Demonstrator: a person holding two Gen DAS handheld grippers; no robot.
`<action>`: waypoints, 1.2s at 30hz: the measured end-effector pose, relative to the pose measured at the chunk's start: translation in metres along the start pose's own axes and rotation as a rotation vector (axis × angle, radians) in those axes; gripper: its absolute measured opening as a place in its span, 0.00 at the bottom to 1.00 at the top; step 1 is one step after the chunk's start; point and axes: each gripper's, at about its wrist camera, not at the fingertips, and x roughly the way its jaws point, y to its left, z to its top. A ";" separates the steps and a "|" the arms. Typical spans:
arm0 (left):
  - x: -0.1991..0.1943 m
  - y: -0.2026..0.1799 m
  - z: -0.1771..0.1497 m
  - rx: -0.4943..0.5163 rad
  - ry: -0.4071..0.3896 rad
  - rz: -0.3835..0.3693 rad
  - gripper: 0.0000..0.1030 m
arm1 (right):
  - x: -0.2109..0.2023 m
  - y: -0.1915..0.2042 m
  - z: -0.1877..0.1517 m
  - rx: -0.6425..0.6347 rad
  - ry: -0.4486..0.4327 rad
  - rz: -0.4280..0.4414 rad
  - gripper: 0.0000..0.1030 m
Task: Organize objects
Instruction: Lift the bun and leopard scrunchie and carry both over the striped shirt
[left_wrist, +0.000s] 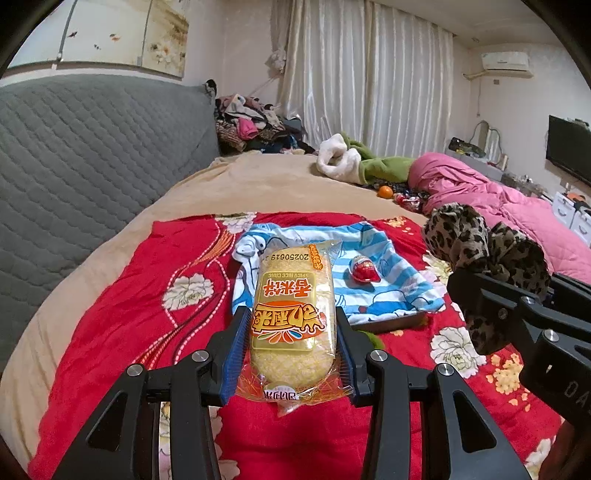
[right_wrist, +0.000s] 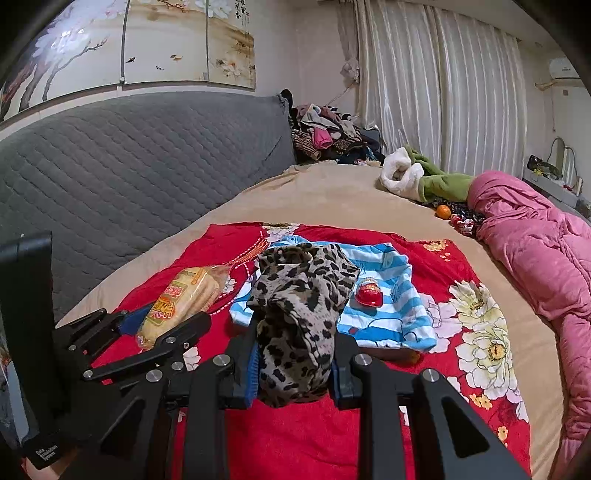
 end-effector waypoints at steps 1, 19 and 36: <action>0.002 0.000 0.001 0.002 0.001 0.003 0.43 | 0.001 0.000 0.002 -0.002 -0.004 -0.003 0.28; 0.039 -0.003 0.031 -0.016 0.020 -0.009 0.43 | 0.035 -0.021 0.023 0.019 0.015 -0.002 0.28; 0.087 -0.001 0.066 -0.010 0.041 0.009 0.43 | 0.071 -0.040 0.065 0.012 0.010 -0.014 0.28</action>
